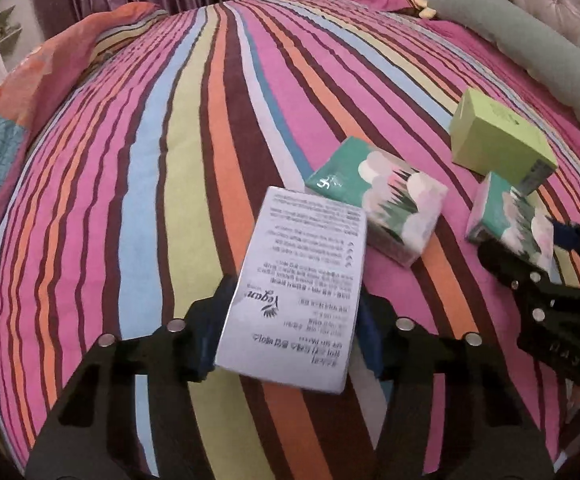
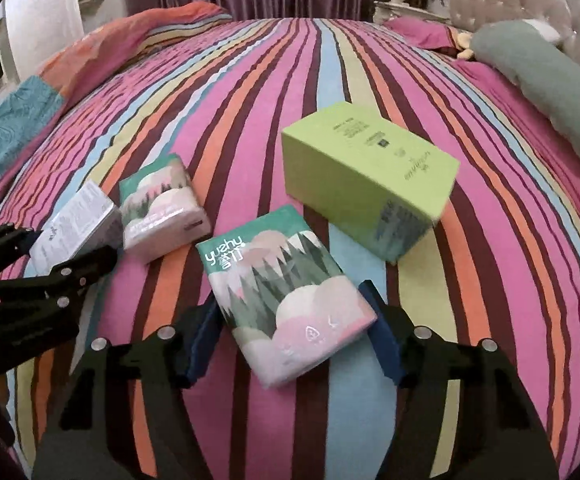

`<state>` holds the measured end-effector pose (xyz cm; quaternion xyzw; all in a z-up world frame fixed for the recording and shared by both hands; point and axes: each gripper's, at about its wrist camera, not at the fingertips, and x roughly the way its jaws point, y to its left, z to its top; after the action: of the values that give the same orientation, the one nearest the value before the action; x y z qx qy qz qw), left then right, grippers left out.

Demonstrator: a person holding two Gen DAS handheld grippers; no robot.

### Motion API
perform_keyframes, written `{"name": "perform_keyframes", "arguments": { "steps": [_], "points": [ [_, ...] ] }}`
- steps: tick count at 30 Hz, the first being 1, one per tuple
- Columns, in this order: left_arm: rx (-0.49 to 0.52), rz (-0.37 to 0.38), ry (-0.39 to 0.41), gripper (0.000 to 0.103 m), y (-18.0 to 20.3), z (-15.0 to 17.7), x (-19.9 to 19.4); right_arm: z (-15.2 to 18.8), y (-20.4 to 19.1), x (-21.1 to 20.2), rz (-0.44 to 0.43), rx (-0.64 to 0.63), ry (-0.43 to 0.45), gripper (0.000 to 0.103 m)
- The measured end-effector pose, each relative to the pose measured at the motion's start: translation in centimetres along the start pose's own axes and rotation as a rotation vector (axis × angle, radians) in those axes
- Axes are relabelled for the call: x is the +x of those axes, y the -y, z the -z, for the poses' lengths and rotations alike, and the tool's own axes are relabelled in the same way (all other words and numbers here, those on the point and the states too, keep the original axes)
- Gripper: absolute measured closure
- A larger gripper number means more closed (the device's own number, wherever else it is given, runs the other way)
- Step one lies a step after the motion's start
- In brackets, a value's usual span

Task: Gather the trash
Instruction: 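Grasp the white printed box with the left tool while the right tool grasps the green tissue pack, then carry the white box and tissue pack over the wastebasket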

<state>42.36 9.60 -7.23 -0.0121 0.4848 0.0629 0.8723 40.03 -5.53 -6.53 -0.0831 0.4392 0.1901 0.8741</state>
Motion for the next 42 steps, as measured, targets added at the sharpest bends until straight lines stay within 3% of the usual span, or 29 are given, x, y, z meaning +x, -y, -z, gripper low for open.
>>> {"name": "perform_keyframes", "arguments": {
  "steps": [5,18,27,42],
  "points": [
    [-0.094,0.037,0.015,0.05,-1.0,1.9,-1.7,1.6,0.5,-1.8,-0.023,0.086,0.013,0.041],
    [-0.14,0.069,0.062,0.051,-0.7,7.6,-8.6,6.8,1.8,-7.4,-0.081,0.265,0.017,0.041],
    [-0.184,0.07,0.056,0.051,-0.9,13.1,-12.2,10.5,1.3,-10.8,-0.071,0.296,0.022,0.041],
    [-0.149,0.074,0.085,0.051,0.4,20.6,-17.9,15.9,-1.3,-15.9,-0.099,0.291,0.047,0.041]
  ]
}}
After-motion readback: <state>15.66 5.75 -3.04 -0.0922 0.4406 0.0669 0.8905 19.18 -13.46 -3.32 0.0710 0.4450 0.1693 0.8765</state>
